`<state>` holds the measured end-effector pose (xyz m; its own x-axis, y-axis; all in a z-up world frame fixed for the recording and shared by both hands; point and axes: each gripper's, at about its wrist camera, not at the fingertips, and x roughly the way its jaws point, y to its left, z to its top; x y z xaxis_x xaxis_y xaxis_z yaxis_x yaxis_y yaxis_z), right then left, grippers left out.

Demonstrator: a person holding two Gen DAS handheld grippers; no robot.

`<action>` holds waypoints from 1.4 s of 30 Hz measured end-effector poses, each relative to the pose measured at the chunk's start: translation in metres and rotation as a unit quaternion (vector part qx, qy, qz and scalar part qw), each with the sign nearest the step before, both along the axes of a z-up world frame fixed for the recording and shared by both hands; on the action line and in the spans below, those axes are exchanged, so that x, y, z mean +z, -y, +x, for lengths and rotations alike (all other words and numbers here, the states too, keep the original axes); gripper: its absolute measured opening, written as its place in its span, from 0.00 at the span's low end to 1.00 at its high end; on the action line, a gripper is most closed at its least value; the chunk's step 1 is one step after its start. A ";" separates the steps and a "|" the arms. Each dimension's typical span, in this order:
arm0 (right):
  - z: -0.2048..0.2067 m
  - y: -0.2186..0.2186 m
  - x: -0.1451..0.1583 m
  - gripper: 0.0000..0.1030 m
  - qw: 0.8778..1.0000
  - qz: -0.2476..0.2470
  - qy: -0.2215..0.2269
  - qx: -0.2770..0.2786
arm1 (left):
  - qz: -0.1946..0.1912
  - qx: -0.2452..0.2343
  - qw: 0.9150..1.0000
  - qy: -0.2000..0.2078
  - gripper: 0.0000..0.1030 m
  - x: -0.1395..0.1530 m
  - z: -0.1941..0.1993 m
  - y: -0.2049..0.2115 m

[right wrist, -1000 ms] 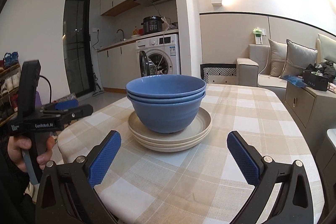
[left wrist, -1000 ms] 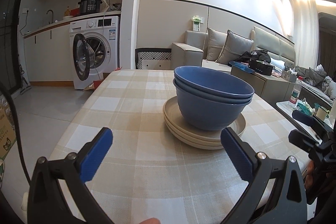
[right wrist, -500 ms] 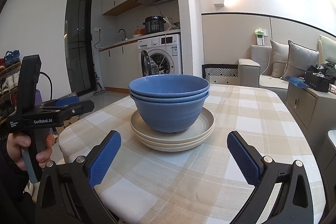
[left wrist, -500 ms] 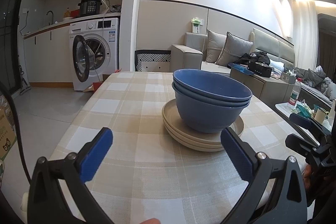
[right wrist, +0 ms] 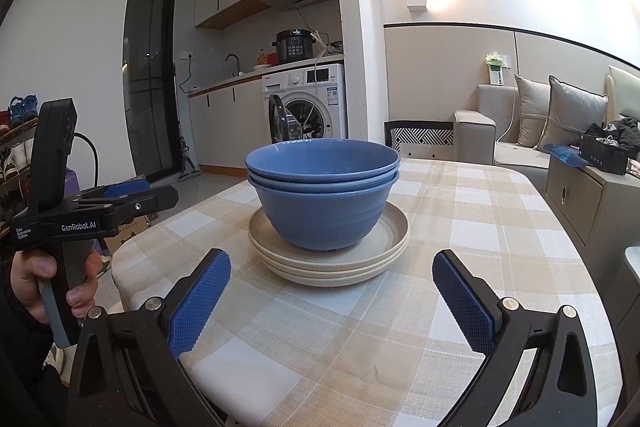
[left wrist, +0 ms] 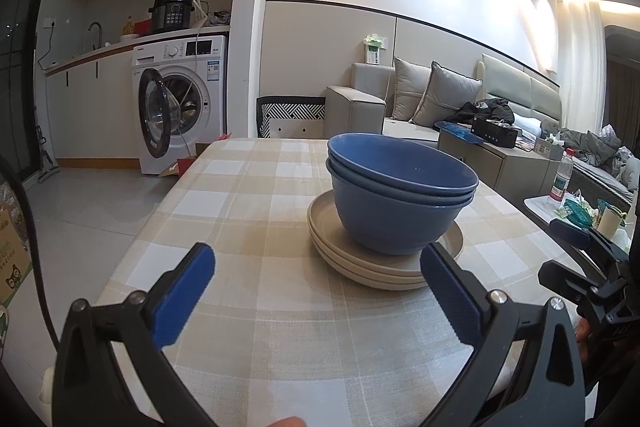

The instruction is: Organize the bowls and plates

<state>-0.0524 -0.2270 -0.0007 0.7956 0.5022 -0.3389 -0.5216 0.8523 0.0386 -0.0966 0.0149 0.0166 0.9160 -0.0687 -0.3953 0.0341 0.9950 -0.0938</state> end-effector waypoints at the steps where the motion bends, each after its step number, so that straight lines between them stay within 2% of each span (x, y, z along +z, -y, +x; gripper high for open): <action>1: 0.000 0.001 0.000 1.00 1.000 0.000 0.000 0.001 | 0.000 0.000 1.000 0.000 1.00 0.000 0.000 0.000; 42: -0.002 0.000 -0.004 1.00 1.000 -0.010 0.001 0.003 | -0.004 -0.004 1.000 -0.004 1.00 -0.004 -0.001 0.003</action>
